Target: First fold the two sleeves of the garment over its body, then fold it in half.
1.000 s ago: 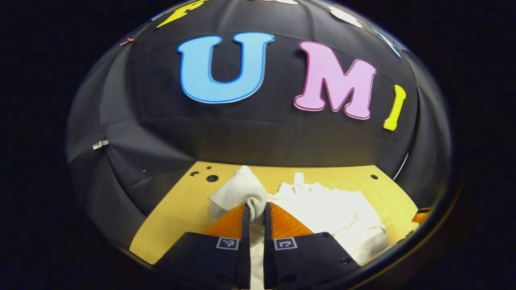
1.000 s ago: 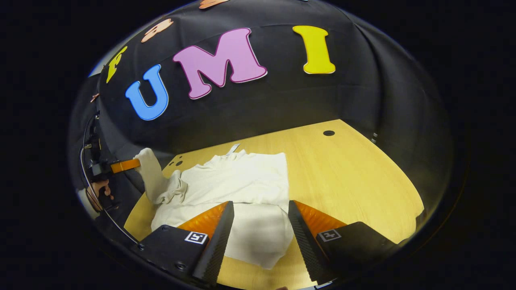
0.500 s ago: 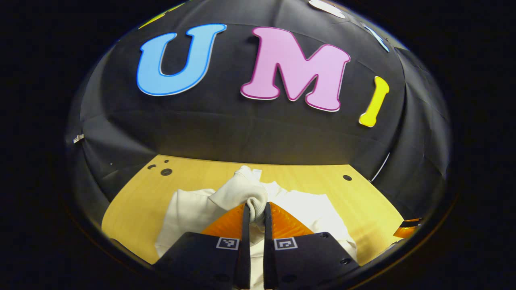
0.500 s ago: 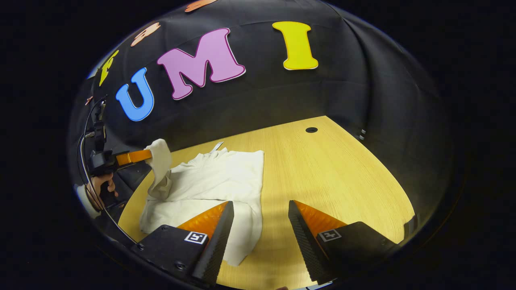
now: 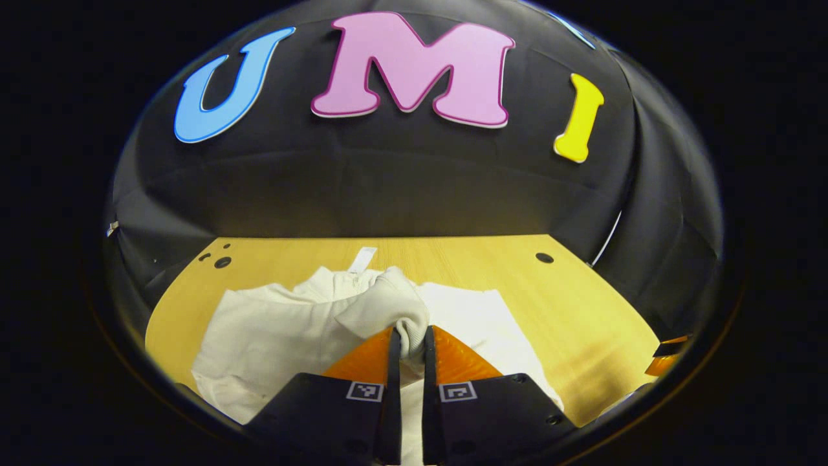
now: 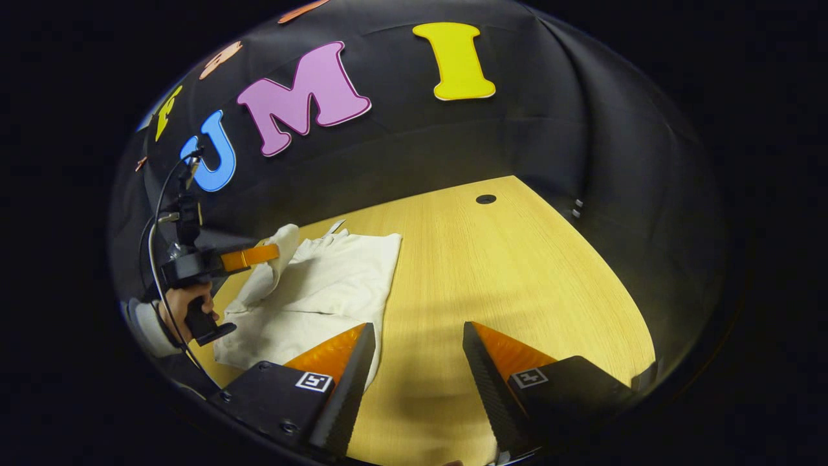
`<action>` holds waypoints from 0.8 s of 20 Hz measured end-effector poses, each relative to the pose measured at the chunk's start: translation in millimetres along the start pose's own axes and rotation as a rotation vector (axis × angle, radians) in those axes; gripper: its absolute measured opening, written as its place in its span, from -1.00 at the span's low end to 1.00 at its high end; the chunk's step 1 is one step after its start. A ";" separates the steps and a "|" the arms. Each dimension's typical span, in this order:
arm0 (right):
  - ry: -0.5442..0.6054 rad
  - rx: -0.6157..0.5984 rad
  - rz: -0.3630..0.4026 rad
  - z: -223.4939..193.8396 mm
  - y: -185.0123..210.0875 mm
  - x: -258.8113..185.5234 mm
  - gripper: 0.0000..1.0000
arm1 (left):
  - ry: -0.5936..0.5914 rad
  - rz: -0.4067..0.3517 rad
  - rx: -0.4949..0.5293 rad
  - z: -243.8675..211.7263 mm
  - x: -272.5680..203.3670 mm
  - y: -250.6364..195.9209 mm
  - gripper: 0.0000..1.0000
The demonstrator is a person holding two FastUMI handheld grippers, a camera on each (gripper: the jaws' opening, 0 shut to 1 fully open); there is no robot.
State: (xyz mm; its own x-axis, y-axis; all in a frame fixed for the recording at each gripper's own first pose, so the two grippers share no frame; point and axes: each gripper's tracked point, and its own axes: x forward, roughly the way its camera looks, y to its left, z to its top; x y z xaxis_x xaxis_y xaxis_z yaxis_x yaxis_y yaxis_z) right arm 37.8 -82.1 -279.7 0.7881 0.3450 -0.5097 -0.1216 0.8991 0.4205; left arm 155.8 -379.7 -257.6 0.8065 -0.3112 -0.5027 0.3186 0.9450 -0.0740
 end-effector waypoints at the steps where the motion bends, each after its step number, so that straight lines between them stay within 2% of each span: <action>1: 0.002 0.000 -0.001 -0.8 -5.2 0.6 0.68 | 0.011 0.003 0.005 -7.2 3.7 -4.3 -0.66; 3: 0.005 0.004 -0.001 -1.3 -11.9 1.9 0.69 | 0.027 -0.006 0.017 -18.5 10.2 -12.6 -0.71; 5: 0.012 0.005 -0.001 -3.3 -17.4 3.9 0.69 | 0.041 -0.030 0.024 -28.0 15.2 -23.4 -0.67; 8: 0.019 0.011 0.007 -4.1 -19.0 5.8 0.69 | 0.065 -0.107 -0.008 -43.8 13.7 -41.2 -0.45; 12: 0.021 0.004 0.021 -5.1 -9.5 8.6 0.69 | 0.026 -0.233 -0.037 -39.5 -2.6 -70.3 0.17; 13: 0.023 0.003 0.024 -5.7 -5.5 8.2 0.69 | 0.018 -0.256 -0.030 -39.3 -8.1 -75.9 0.41; 16: 0.022 -0.006 0.032 -7.1 11.2 4.6 0.69 | 0.005 -0.271 0.005 -39.4 -26.0 -75.0 0.80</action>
State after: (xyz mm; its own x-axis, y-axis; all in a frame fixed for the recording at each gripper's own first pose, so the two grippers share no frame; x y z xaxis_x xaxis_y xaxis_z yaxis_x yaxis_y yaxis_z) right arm 35.8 -68.5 -282.7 0.7704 0.3791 -0.5127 -0.1497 0.8891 0.4325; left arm 91.3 -438.5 -272.9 0.6888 -0.5526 -0.4692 0.5253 0.8265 -0.2022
